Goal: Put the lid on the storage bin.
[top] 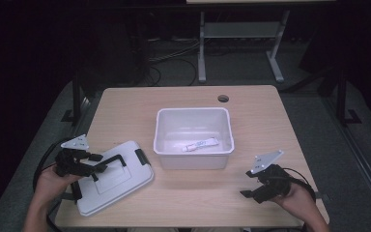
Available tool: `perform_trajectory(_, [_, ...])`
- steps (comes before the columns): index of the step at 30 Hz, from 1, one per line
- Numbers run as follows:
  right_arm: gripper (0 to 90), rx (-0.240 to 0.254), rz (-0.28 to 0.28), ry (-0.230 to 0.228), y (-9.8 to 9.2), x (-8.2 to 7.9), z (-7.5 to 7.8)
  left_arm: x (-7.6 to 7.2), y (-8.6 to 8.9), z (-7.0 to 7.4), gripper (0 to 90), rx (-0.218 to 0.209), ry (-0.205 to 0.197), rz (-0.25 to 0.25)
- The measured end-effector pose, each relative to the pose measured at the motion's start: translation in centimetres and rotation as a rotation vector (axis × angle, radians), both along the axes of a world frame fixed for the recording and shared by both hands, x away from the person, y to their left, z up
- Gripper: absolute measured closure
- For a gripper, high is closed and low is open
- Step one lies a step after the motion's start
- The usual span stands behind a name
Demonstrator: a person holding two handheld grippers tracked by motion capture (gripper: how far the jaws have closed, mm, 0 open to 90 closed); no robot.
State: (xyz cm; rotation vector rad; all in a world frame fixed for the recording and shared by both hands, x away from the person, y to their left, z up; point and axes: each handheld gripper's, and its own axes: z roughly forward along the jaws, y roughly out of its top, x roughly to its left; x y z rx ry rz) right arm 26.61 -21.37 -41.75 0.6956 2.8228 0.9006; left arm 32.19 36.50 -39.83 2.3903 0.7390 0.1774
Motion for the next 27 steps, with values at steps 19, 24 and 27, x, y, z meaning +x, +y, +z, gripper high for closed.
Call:
perform_trajectory(19, [29.4,0.025,-0.017,-0.013,-0.1,-0.8,-1.1,1.6,-1.1,0.2,70.3,0.102,0.077,-0.045])
perform_trajectory(24, [29.4,0.023,-0.013,-0.008,0.0,-0.8,-1.2,1.9,-1.4,0.3,73.0,0.12,0.094,-0.062])
perform_trajectory(27, [29.4,0.024,-0.014,-0.009,0.1,-0.8,-1.2,2.0,-1.5,0.4,74.4,0.128,0.106,-0.07])
